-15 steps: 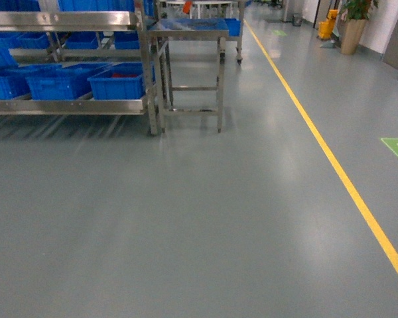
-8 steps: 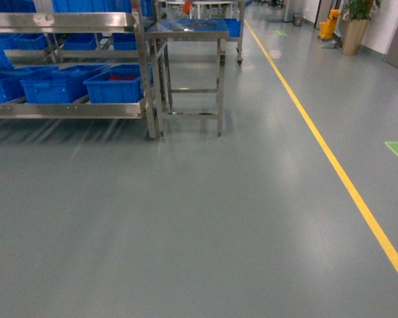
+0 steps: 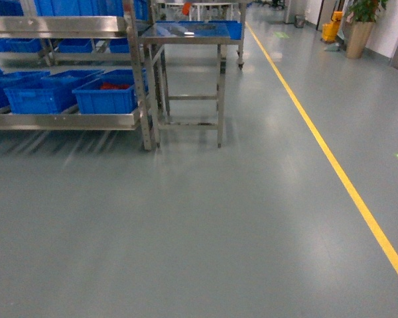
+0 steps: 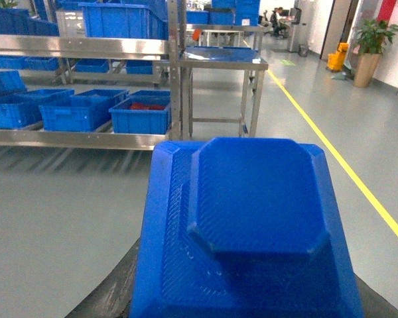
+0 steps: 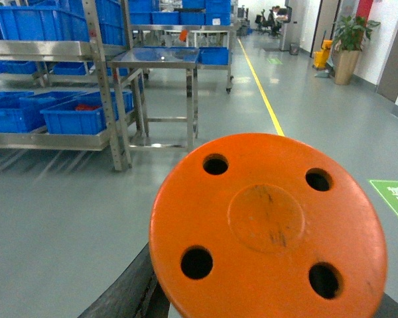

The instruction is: Sort blue parts and orange caps into right shelf containers

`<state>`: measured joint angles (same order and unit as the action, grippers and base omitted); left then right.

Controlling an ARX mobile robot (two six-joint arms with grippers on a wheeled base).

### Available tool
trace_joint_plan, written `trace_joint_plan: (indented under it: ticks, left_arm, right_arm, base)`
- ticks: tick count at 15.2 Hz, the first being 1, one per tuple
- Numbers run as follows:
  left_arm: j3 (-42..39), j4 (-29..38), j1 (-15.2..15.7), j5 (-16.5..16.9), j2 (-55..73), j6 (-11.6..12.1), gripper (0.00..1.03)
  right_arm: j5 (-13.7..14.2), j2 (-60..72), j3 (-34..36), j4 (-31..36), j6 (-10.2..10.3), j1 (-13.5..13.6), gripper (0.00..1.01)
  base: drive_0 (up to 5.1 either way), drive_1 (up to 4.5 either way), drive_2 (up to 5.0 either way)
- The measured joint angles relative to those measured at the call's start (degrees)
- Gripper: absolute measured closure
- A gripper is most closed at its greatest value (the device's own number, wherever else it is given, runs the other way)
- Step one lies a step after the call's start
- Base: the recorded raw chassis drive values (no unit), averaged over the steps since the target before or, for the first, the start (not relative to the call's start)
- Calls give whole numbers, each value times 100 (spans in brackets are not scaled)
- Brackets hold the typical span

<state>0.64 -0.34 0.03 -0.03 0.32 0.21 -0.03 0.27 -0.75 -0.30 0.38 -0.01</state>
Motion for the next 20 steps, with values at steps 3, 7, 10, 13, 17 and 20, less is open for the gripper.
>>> trace_joint_plan:
  ticks: [3,7,10,13,17,20]
  left_arm:
    - [0,9,0,0,0,0,61]
    - [0,-11,0,-2,0,0,61]
    - [-2,20,0,2,0,0,61]
    - [0,-24,0,0,0,0,61]
    - [0,-9,0,-7,0,0,61]
    - [0,4,0,2,0,0,61]
  right_arm:
    - [0,0,0,7,0,0,57]
    - [2,0,0,-15,0,0,57]
    - [0,0,0,9,0,0,57]
    - [0,0,0,-20,0,0,57]
    - [0,0,0,-20,-2,0,57]
    - [0,0,0,-11,0,0,57]
  base:
    - [6,436,-425]
    - [6,437,-424]
    - [-7,423,-437]
    - [-5,426,-435]
    - [0,430,-430]
    - [3,433,-427]
